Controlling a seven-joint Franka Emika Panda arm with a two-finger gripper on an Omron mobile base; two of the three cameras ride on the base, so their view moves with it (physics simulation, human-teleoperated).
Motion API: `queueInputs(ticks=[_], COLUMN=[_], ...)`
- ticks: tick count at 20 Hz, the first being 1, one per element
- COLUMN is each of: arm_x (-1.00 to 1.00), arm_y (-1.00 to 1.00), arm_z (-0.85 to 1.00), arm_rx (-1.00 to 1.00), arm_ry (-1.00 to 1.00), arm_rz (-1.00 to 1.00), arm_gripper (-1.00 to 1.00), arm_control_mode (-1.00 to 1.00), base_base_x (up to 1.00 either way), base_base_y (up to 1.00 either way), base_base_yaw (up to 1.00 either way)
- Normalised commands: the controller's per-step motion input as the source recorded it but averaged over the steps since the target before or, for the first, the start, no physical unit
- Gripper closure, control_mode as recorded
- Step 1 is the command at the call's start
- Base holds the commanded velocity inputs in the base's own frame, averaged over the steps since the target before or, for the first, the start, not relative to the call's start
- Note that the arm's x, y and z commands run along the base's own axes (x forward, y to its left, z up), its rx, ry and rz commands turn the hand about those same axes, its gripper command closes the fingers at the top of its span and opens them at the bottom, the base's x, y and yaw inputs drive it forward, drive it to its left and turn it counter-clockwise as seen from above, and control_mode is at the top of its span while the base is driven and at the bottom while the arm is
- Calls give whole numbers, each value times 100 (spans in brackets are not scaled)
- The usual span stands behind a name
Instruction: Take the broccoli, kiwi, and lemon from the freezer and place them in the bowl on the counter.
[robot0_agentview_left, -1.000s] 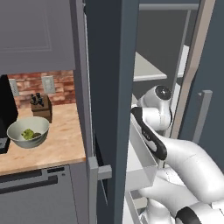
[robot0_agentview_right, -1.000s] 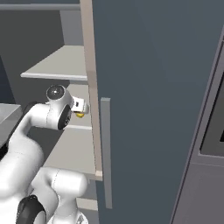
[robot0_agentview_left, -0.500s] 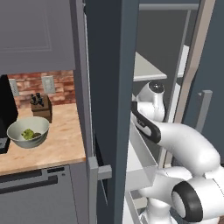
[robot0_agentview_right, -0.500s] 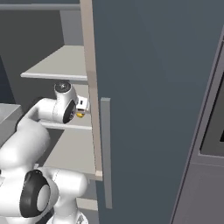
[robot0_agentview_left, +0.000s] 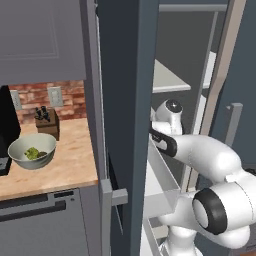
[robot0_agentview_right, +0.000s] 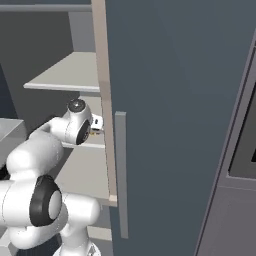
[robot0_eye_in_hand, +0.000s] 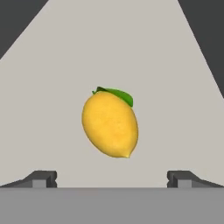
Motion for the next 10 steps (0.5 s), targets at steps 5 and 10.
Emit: queueInputs(ticks=[5,10], arm_x=[46,41], arm_y=[0,0], arm_z=[0,0], arm_rx=[0,0], arm_ry=[0,0], arm_rz=[0,0], arm_gripper=[-100,-100], arm_control_mode=[-100,-100], base_base_x=[0,0], base_base_y=[0,0], base_base_yaw=[0,0])
